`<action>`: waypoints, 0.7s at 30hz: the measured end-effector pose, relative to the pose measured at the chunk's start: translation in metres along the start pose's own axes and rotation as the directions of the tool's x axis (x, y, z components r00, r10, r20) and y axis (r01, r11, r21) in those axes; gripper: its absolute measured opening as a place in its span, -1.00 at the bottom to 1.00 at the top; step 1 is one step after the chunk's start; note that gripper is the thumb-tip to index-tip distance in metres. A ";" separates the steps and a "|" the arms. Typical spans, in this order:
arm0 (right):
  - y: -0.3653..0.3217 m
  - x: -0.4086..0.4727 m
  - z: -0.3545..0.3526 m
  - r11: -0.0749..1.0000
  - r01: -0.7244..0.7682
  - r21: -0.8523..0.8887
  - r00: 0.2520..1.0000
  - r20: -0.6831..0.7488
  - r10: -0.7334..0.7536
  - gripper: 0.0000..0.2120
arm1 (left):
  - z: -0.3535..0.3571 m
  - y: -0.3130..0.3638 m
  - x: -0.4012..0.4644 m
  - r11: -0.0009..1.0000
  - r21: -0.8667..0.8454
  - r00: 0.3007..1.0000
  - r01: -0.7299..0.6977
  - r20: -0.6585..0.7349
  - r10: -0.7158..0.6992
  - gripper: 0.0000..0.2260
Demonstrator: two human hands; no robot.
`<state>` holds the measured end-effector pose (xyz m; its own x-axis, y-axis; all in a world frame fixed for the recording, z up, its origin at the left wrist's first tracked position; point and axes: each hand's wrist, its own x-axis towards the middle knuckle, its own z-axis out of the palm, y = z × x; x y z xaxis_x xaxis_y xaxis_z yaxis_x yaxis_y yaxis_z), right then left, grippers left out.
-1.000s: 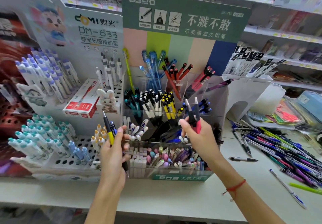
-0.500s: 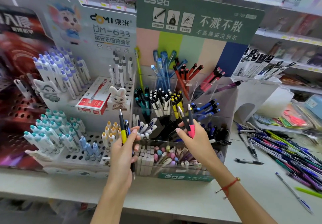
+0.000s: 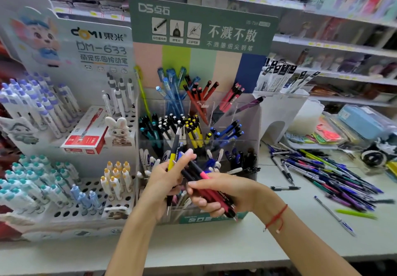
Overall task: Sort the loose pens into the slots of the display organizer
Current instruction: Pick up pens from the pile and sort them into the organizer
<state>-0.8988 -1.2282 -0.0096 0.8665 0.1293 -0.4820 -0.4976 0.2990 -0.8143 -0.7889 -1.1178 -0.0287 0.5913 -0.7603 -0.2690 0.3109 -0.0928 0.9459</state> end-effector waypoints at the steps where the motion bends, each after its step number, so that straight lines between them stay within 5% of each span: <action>1: 0.000 -0.002 -0.001 1.000 -0.018 -0.021 1.000 0.005 0.018 -0.80 | 0.002 0.000 0.001 0.999 0.035 1.000 0.005 0.024 -0.006 -0.51; 6: -0.012 -0.029 -0.022 0.987 0.093 -0.129 0.989 -0.106 -0.107 -0.81 | 0.015 0.009 0.006 0.997 0.066 0.999 -0.031 -0.007 0.032 -0.69; 11: -0.016 -0.069 -0.053 0.927 0.370 0.059 0.927 0.043 -0.373 -0.31 | 0.038 0.011 0.008 0.975 -0.217 0.994 -0.039 -0.103 0.017 -0.74; 13: -0.008 -0.067 -0.055 0.871 0.485 0.079 0.872 0.036 -0.489 -0.46 | 0.048 0.013 0.009 0.961 -0.272 0.993 -0.056 -0.112 0.026 -0.74; 18: -0.007 -0.039 -0.030 0.620 0.764 0.180 0.603 -0.541 -0.587 -0.45 | 0.074 0.016 0.009 0.965 -0.233 0.978 -0.116 -0.198 0.070 -0.69; 21: -0.024 -0.030 -0.027 0.694 0.718 -0.051 0.381 -0.805 -0.454 -0.64 | 0.084 0.021 0.013 0.971 -0.185 0.976 -0.151 -0.186 0.117 -0.71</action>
<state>-0.9139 -1.2645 0.0152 0.5250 -0.8478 -0.0749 0.2754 0.2525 -0.9276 -0.8373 -1.1835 0.0025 0.7516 -0.6329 -0.1859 0.3503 0.1441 0.9255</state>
